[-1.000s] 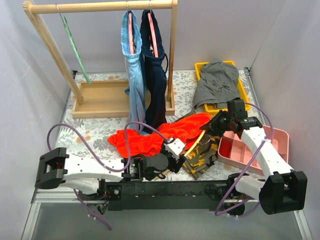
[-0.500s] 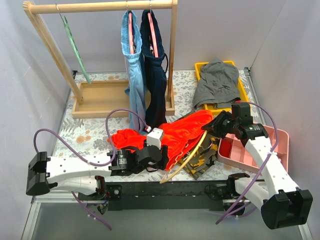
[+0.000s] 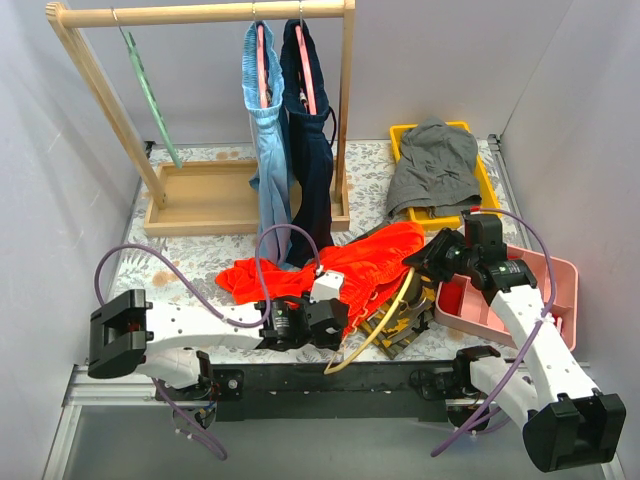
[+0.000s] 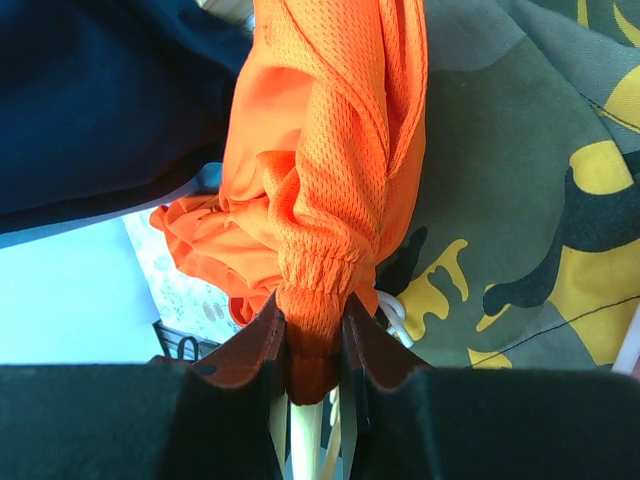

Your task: Place the shorts on the hanger

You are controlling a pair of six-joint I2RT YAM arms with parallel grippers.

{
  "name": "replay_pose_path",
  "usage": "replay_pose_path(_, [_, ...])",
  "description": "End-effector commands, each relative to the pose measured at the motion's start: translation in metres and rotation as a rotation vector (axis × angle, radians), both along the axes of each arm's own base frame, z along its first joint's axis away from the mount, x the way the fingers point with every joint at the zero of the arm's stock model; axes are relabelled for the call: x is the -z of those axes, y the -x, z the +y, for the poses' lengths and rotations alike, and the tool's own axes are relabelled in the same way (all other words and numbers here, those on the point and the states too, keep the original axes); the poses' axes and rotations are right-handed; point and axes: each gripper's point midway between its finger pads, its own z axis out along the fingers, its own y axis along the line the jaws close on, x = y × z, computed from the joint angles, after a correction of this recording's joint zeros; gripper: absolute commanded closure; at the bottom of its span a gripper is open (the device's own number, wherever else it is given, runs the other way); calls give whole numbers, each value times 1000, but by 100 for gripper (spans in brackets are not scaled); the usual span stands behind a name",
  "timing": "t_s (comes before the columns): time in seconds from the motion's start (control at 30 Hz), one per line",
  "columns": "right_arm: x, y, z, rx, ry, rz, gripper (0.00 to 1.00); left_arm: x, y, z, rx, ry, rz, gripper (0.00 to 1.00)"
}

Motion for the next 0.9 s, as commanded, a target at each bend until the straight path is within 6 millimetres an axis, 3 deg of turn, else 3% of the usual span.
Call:
replay_pose_path(0.0, [-15, -7, 3, -22, -12, -84, 99, -18, -13, -22, -20, 47, -46, 44])
replay_pose_path(0.23, [-21, -12, 10, -19, -65, -88, 99, 7, -22, -9, -85, -46, -74, 43])
replay_pose_path(0.47, [-38, -22, 14, 29, -126, -90, 99, 10, -31, 29, -208, -69, -119, 69])
replay_pose_path(0.63, [-59, -35, 19, 55, -195, -103, 99, 18, -22, 47, -224, -21, -71, 99])
replay_pose_path(0.87, [-84, -64, 3, 180, -215, -122, 99, 14, -6, 64, -245, 84, 7, 100])
